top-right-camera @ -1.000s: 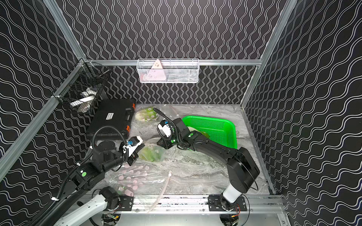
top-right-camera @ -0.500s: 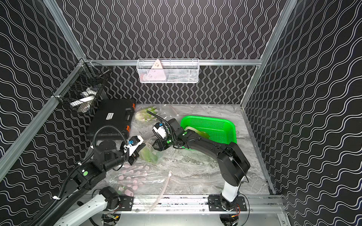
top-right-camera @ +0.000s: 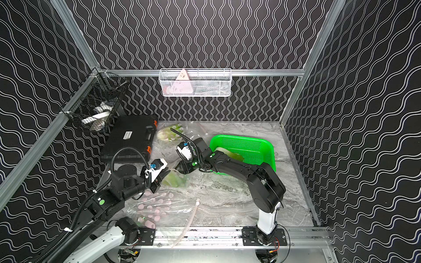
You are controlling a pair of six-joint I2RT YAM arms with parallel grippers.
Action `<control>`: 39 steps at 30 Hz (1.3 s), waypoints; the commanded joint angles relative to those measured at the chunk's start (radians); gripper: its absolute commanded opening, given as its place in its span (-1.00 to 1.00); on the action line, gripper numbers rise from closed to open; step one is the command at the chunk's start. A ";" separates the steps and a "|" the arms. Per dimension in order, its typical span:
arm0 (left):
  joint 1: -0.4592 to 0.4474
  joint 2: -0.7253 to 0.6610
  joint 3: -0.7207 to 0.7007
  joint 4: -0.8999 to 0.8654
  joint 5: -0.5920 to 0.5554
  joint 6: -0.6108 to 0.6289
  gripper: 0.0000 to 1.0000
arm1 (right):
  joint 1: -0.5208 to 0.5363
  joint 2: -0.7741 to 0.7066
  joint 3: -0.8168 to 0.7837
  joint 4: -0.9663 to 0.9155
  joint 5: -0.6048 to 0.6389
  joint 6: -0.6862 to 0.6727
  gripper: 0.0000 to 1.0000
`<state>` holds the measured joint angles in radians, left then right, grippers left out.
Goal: Open the zip-top bag and take out the chinese cabbages
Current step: Pick up the Chinese cabbage from the zipper food storage bag.
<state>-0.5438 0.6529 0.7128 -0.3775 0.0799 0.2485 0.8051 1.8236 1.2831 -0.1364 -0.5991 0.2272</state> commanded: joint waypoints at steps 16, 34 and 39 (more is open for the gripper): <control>0.052 0.310 0.245 -0.173 -0.411 -0.369 0.99 | 0.087 -0.071 -0.181 0.033 0.018 -0.007 0.04; 0.321 0.548 0.231 -0.223 0.031 -0.557 0.62 | 0.180 -0.047 -0.245 0.297 -0.107 0.150 0.16; 0.322 0.575 0.206 -0.201 0.055 -0.593 0.55 | 0.222 -0.007 -0.258 0.377 0.059 0.215 0.18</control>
<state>-0.2237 1.2152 0.9241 -0.5930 0.0982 -0.2996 1.0061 1.8084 1.0328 0.1463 -0.6479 0.3969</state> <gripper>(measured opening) 0.776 0.587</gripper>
